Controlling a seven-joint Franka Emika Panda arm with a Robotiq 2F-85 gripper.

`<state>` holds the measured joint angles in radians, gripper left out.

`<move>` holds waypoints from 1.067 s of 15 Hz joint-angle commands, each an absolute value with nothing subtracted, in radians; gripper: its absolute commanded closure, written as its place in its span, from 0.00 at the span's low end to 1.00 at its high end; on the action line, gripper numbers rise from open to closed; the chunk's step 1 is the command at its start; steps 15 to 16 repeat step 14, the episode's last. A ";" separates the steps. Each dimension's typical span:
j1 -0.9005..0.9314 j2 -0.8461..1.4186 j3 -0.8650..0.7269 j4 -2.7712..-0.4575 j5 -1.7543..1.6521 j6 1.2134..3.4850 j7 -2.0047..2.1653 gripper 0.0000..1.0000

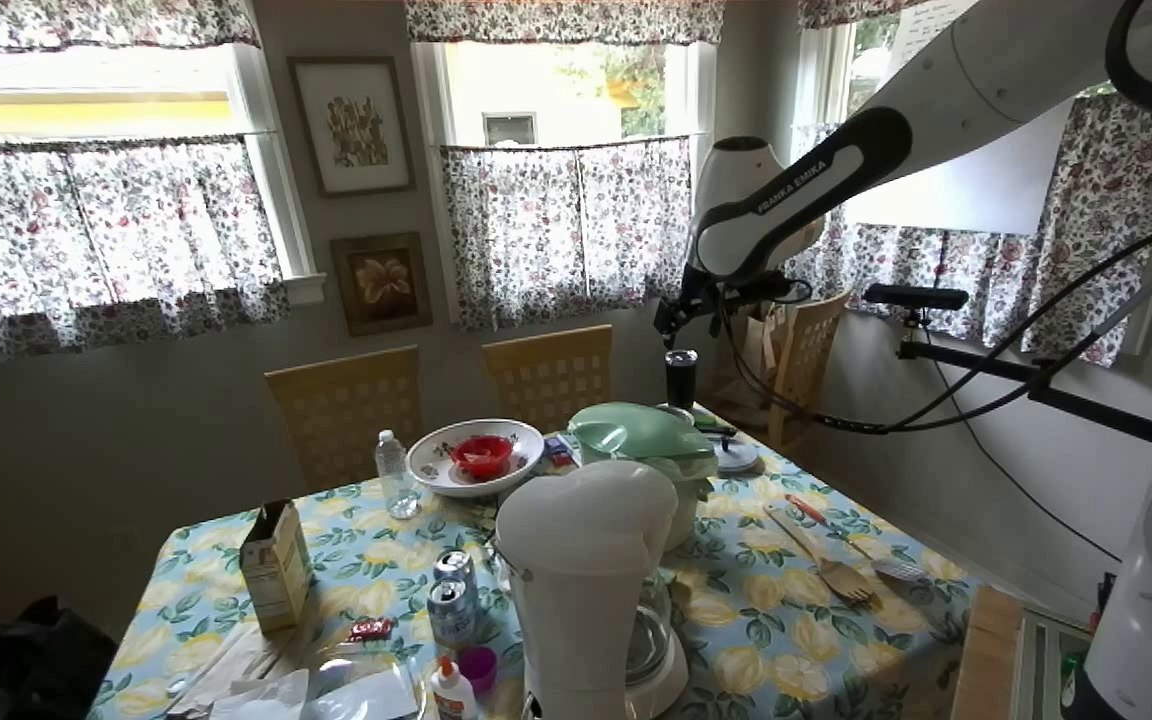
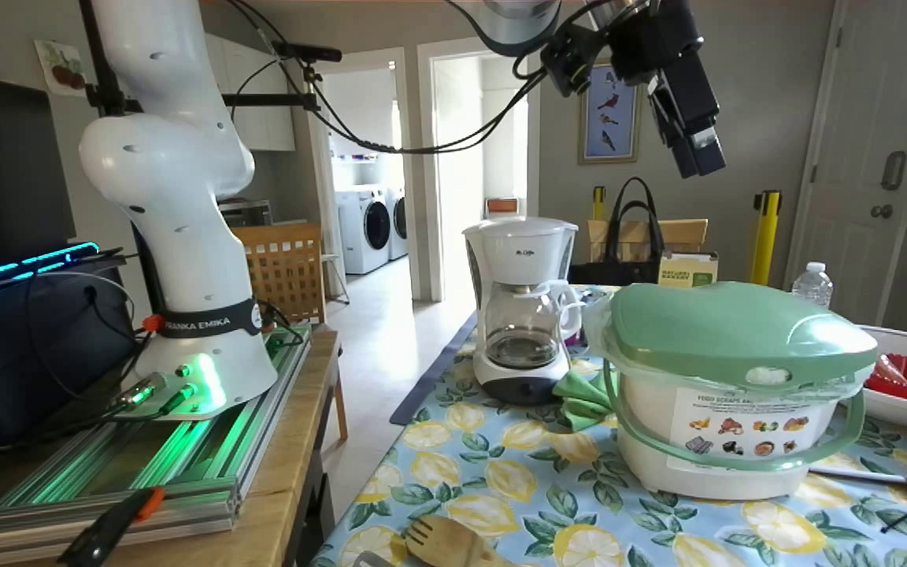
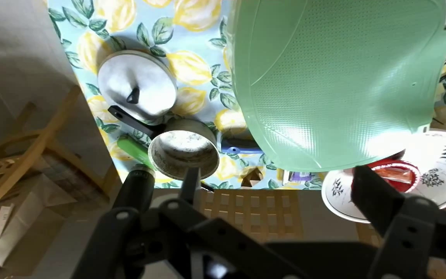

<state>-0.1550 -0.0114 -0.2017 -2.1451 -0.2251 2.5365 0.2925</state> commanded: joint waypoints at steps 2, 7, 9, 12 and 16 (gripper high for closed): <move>-0.164 -0.048 -0.191 -2.182 -0.211 2.516 0.273 0.00; -0.166 -0.024 -0.190 -2.167 -0.216 2.529 0.276 0.00; -0.166 -0.024 -0.190 -2.169 -0.216 2.529 0.276 0.00; -0.166 -0.024 -0.190 -2.169 -0.216 2.529 0.276 0.00; -0.166 -0.024 -0.190 -2.169 -0.216 2.529 0.276 0.00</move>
